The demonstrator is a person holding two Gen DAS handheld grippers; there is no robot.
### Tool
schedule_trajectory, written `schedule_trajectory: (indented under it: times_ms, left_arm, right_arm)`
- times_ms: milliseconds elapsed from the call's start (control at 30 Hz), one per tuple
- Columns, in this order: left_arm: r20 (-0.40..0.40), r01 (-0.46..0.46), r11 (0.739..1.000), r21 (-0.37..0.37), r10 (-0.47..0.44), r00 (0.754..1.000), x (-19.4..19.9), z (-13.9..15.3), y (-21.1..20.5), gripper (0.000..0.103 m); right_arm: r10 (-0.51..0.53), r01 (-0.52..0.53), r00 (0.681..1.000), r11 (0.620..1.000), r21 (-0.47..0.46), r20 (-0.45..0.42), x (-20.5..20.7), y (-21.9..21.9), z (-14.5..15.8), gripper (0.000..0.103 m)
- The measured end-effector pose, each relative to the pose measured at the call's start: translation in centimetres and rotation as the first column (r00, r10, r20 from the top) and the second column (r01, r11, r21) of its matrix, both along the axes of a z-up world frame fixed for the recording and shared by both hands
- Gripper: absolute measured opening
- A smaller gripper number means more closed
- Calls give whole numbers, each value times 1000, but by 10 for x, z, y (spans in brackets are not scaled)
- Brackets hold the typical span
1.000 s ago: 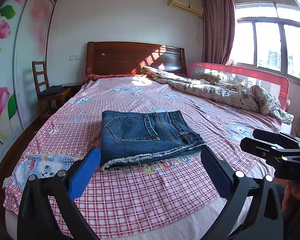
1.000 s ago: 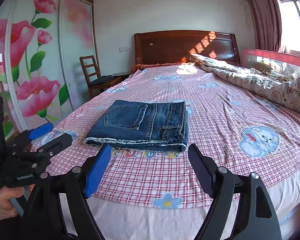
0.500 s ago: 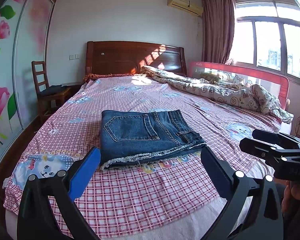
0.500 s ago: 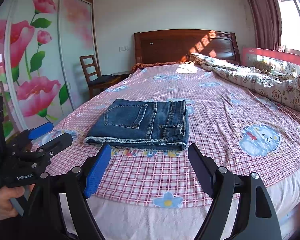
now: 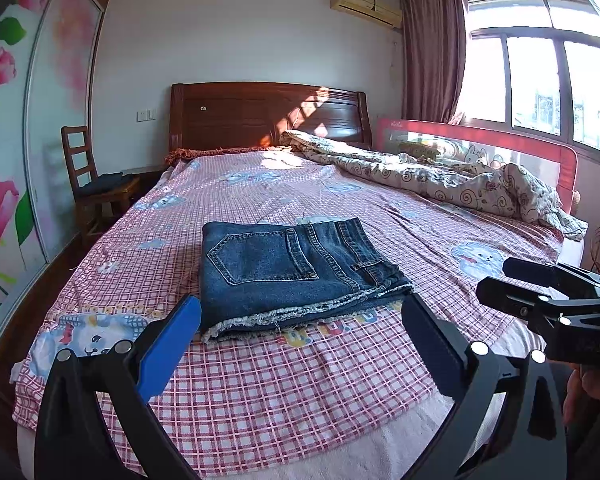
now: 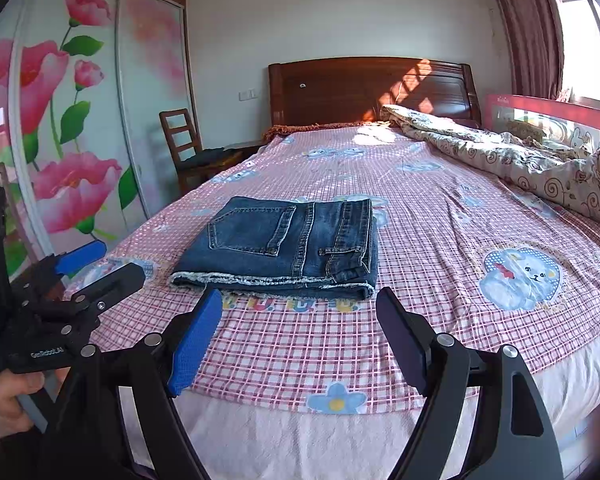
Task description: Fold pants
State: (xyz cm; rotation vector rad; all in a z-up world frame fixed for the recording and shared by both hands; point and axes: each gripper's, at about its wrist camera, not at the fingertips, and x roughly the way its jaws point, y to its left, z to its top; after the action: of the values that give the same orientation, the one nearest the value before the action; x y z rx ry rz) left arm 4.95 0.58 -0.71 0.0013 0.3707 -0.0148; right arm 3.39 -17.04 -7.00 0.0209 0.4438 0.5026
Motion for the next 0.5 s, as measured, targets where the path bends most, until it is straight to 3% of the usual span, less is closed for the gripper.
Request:
schedule_trajectory:
  times_ms: [133,267,500]
  left_arm:
    - [-32,-11,1000,7,12,999,3,4,-1,101]
    - [-15,-68,998,7,68,998,2,7,-1,101]
    - [-74,-56,998,-31,53,996,7,7,-5,101]
  right_arm:
    - [-11,11,1000,1000,-1,-21,4,-3,-4,78]
    - [-16,16,999,1000,-11,-41,6,-4,-8,78]
    - [-4,2,999,999,-36,-36,5,0,-9,78]
